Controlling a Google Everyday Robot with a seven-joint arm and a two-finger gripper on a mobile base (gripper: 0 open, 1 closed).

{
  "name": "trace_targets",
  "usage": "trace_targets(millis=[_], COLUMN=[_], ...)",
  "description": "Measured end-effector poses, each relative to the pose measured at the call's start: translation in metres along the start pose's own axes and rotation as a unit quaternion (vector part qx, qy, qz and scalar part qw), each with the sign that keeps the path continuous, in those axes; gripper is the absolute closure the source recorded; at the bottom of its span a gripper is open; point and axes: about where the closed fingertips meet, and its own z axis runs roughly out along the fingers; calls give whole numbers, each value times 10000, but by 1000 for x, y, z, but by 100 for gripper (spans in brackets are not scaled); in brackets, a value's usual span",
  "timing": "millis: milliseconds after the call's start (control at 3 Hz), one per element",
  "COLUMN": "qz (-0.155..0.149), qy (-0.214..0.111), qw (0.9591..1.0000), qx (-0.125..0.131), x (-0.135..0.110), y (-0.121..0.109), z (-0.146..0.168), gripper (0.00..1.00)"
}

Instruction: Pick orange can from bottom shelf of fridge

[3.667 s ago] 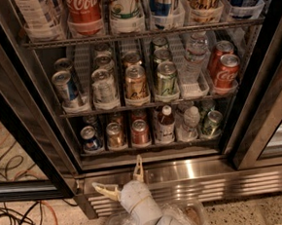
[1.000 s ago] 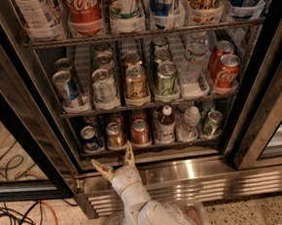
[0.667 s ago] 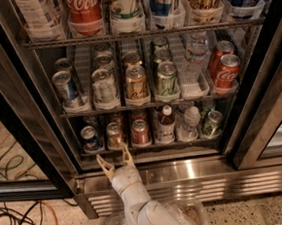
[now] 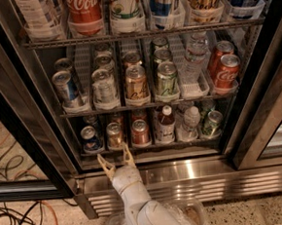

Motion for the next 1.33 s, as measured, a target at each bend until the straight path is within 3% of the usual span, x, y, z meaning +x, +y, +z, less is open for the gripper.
trace_targets(millis=[333, 667, 1000, 1333], qz=[8, -3, 3, 8], qy=[-14, -35, -29, -30], qw=[9999, 9995, 9995, 9995], qx=[122, 308, 316, 325], x=[0, 1, 3, 3], y=[-8, -34, -35, -36], z=[3, 61, 68, 71], gripper=[32, 34, 34, 53])
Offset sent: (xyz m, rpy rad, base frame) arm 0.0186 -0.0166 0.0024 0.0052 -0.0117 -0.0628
